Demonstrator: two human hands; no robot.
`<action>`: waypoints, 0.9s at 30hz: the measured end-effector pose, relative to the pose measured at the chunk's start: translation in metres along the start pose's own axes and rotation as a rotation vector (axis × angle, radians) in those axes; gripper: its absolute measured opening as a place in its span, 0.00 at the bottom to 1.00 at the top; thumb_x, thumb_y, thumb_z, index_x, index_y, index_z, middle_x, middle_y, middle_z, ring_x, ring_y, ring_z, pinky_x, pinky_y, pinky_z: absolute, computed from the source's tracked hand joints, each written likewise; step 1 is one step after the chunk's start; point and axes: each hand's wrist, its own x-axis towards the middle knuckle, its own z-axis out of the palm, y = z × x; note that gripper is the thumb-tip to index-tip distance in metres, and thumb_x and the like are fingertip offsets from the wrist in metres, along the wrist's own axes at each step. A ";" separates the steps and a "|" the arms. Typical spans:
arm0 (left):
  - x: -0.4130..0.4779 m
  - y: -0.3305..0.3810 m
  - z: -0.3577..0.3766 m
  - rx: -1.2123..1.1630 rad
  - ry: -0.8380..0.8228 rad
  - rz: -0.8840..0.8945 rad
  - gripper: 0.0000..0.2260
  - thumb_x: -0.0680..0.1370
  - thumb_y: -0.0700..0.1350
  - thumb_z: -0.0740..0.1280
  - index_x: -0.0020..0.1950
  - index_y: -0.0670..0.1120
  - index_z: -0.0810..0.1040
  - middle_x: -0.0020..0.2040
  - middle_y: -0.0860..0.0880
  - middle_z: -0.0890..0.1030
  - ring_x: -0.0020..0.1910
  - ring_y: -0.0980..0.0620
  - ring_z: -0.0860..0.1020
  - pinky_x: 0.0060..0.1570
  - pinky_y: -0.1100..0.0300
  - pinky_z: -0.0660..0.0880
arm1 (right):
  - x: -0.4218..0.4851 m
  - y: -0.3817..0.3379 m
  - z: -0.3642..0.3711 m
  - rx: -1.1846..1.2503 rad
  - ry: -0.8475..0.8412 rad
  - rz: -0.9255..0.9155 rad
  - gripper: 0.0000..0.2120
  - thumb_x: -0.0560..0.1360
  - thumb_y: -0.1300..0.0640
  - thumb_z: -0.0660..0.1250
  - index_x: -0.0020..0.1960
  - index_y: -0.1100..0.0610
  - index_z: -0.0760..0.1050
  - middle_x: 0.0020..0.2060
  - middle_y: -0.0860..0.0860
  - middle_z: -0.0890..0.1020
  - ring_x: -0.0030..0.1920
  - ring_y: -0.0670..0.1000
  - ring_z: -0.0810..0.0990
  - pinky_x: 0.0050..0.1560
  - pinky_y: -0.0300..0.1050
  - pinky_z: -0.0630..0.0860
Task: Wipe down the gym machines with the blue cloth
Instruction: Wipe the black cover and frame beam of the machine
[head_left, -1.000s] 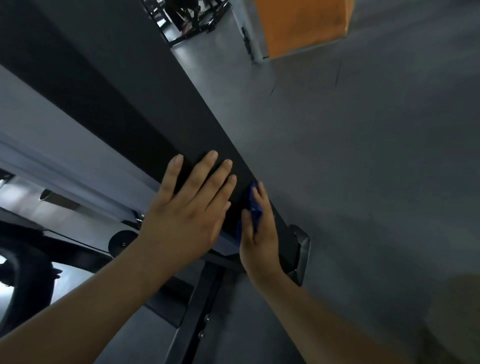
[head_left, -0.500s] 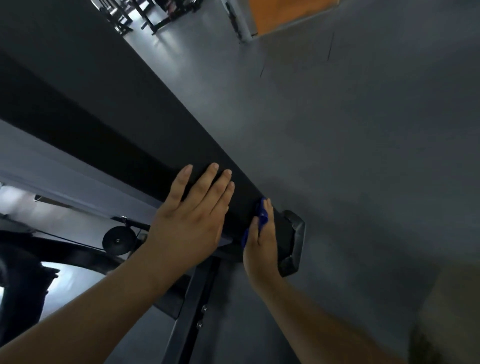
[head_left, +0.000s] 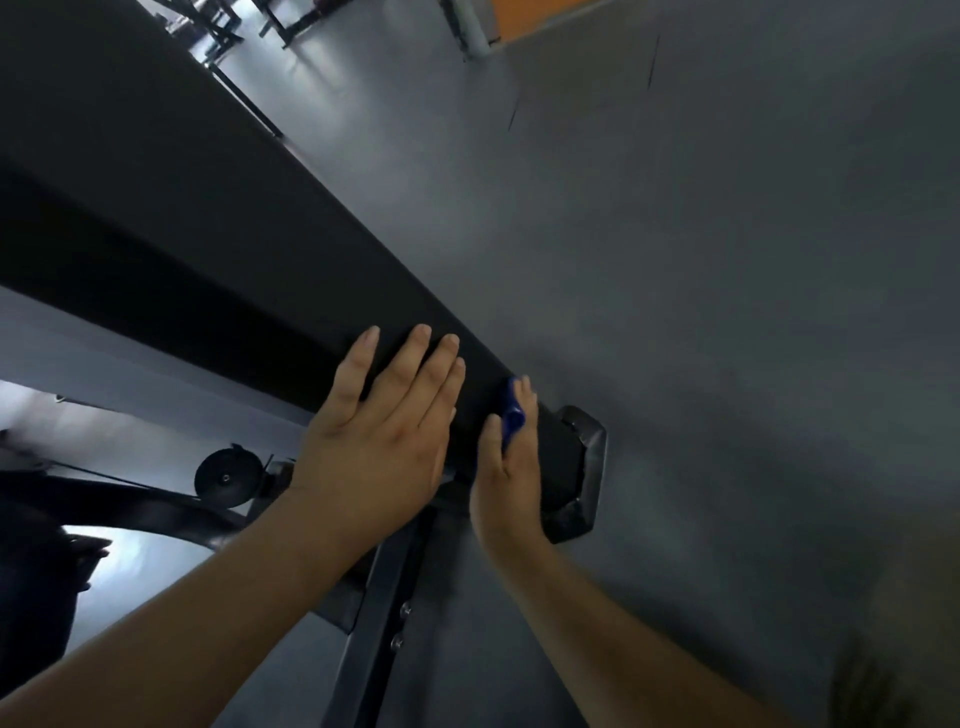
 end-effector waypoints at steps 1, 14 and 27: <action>-0.001 0.002 0.001 0.007 -0.025 0.016 0.27 0.89 0.52 0.55 0.86 0.42 0.66 0.87 0.42 0.63 0.87 0.40 0.59 0.85 0.35 0.37 | -0.002 -0.013 0.006 -0.009 -0.037 -0.078 0.28 0.91 0.50 0.56 0.88 0.48 0.53 0.86 0.36 0.54 0.85 0.36 0.48 0.86 0.44 0.48; -0.002 0.042 0.020 -0.016 -0.061 -0.007 0.27 0.89 0.52 0.56 0.86 0.42 0.65 0.87 0.42 0.63 0.87 0.41 0.59 0.85 0.34 0.38 | 0.051 0.008 -0.006 0.064 0.065 -0.014 0.26 0.87 0.41 0.57 0.83 0.44 0.67 0.82 0.36 0.66 0.84 0.39 0.59 0.85 0.51 0.58; -0.001 0.103 0.042 -0.025 -0.246 0.055 0.31 0.89 0.54 0.51 0.89 0.42 0.54 0.90 0.42 0.52 0.89 0.40 0.49 0.81 0.31 0.30 | 0.055 0.079 -0.024 0.021 0.103 -0.014 0.27 0.88 0.39 0.54 0.84 0.47 0.66 0.82 0.41 0.68 0.84 0.43 0.61 0.84 0.51 0.60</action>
